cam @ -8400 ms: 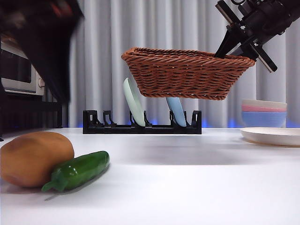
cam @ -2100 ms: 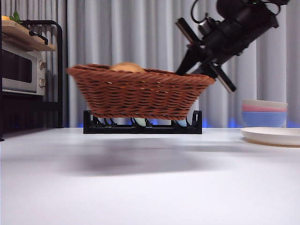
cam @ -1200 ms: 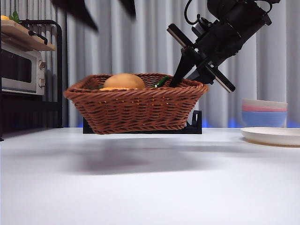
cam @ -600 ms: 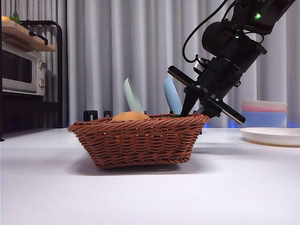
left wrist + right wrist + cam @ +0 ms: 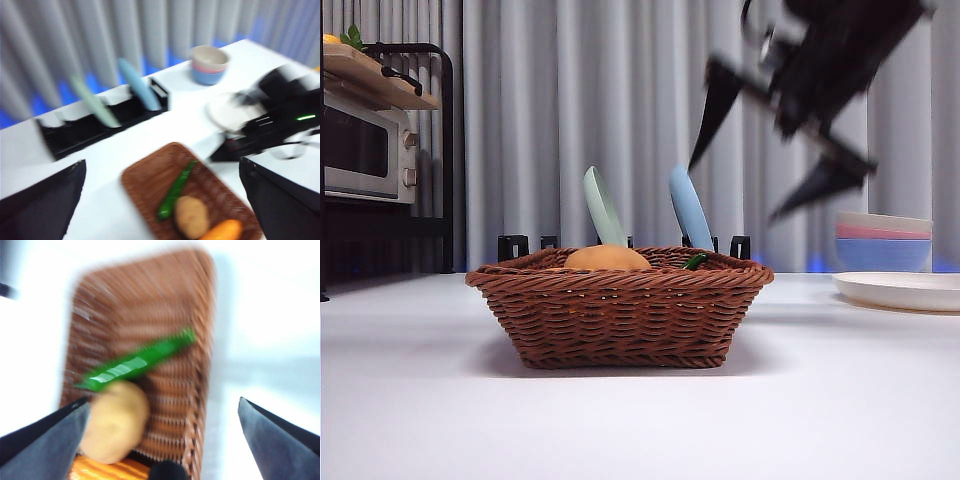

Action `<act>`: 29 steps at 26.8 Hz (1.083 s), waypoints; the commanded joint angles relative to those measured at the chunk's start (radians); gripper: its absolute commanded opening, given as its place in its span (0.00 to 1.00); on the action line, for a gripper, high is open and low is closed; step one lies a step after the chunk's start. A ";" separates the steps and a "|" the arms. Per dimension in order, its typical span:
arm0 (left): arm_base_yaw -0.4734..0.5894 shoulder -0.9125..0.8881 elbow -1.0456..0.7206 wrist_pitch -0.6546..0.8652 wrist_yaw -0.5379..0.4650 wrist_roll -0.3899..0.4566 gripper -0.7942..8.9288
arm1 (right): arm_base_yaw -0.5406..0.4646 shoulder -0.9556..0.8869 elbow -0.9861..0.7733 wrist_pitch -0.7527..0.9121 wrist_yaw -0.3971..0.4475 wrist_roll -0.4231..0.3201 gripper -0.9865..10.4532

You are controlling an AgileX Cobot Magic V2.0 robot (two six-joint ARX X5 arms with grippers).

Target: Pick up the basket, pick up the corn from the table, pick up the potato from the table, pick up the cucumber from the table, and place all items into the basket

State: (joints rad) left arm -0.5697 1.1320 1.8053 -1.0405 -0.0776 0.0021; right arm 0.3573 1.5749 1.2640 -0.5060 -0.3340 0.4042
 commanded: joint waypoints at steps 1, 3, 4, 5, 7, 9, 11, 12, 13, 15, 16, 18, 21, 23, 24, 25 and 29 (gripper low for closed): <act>0.000 0.006 -0.004 -0.003 -0.143 0.090 0.31 | -0.004 -0.117 0.003 -0.009 0.084 -0.179 0.30; 0.002 0.014 -0.004 0.000 -0.215 0.159 0.07 | -0.004 -0.230 0.003 -0.014 0.186 -0.296 0.07; 0.005 0.017 -0.006 0.013 -0.216 0.160 0.07 | -0.004 -0.281 0.003 -0.015 0.238 -0.327 0.08; 0.010 0.016 -0.010 0.024 -0.215 0.160 0.07 | -0.004 -0.313 0.003 -0.019 0.268 -0.345 0.08; 0.022 0.004 -0.022 0.030 -0.224 0.162 0.07 | -0.004 -0.365 0.003 -0.034 0.309 -0.377 0.08; 0.032 -0.023 -0.054 0.041 -0.241 0.169 0.07 | -0.004 -0.410 0.001 -0.055 0.342 -0.394 0.08; 0.039 -0.079 -0.130 0.096 -0.244 0.178 0.07 | -0.004 -0.463 -0.014 -0.055 0.344 -0.417 0.08; 0.040 -0.110 -0.174 0.134 -0.243 0.178 0.07 | -0.003 -0.488 -0.026 -0.047 0.344 -0.424 0.08; 0.040 -0.154 -0.238 0.188 -0.243 0.179 0.07 | -0.003 -0.520 -0.047 -0.031 0.344 -0.430 0.08; 0.040 -0.247 -0.372 0.291 -0.242 0.182 0.07 | -0.002 -0.582 -0.102 0.013 0.344 -0.432 0.08; 0.040 -0.299 -0.447 0.340 -0.242 0.184 0.07 | 0.000 -0.620 -0.140 0.040 0.344 -0.432 0.08; 0.040 -0.394 -0.581 0.410 -0.244 0.188 0.07 | 0.008 -0.693 -0.229 0.109 0.344 -0.432 0.08; 0.040 -0.533 -0.772 0.486 -0.243 0.194 0.07 | 0.020 -0.824 -0.393 0.215 0.346 -0.432 0.08; 0.040 -0.619 -0.885 0.520 -0.237 0.192 0.07 | 0.024 -0.912 -0.495 0.254 0.343 -0.432 0.08; 0.040 -0.649 -0.923 0.531 -0.233 0.183 0.07 | 0.024 -0.943 -0.527 0.257 0.340 -0.426 0.08; 0.040 -0.677 -0.958 0.542 -0.233 0.172 0.07 | 0.024 -0.969 -0.552 0.246 0.341 -0.410 0.08; 0.040 -0.700 -0.987 0.488 -0.244 0.150 0.08 | 0.023 -1.001 -0.558 0.120 0.374 -0.350 0.09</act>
State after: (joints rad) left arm -0.5323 0.4362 0.8165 -0.5564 -0.3157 0.1665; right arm 0.3798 0.5743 0.7078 -0.3756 0.0284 0.0223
